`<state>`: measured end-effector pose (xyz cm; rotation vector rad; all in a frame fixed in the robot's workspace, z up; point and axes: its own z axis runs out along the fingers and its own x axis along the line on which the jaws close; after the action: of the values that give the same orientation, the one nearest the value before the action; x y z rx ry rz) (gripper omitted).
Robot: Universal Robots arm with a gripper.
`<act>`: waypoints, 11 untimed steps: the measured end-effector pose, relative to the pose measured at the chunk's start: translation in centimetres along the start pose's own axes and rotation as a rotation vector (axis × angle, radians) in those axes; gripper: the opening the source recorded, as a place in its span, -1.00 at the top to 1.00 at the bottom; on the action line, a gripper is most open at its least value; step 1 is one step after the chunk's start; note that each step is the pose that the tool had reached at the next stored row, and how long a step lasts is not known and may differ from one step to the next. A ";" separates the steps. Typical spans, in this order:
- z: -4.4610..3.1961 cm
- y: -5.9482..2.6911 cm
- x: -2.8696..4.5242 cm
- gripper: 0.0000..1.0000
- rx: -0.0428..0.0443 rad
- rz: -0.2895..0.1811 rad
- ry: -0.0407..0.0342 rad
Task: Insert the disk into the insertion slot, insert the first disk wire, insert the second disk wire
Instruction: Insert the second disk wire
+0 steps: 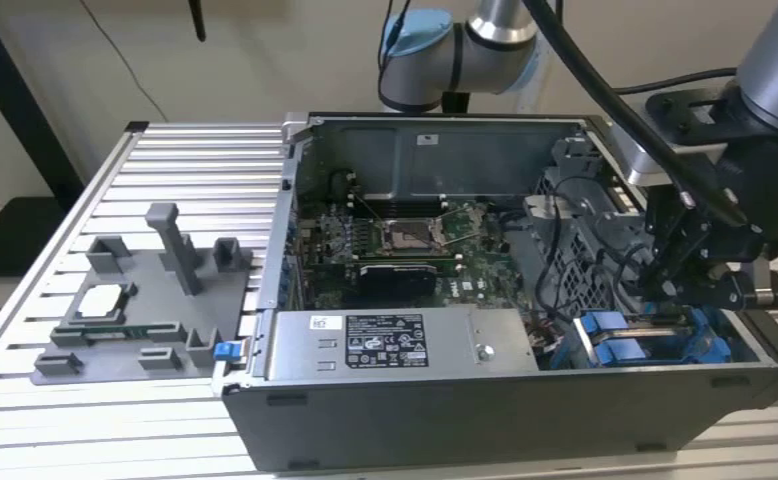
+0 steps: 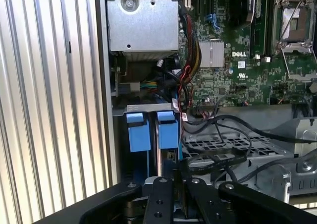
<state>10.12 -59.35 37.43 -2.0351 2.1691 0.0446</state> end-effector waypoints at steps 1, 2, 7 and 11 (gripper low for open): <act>0.05 0.05 0.01 1.00 0.0050 -0.001 -0.0004; 0.11 0.13 0.02 1.00 0.0114 -0.002 -0.0008; 0.52 0.46 0.10 1.00 0.0470 -0.006 -0.0033; 0.82 0.51 0.14 1.00 0.0571 -0.006 -0.0044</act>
<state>9.69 -59.35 36.56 -2.0083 2.1366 -0.0134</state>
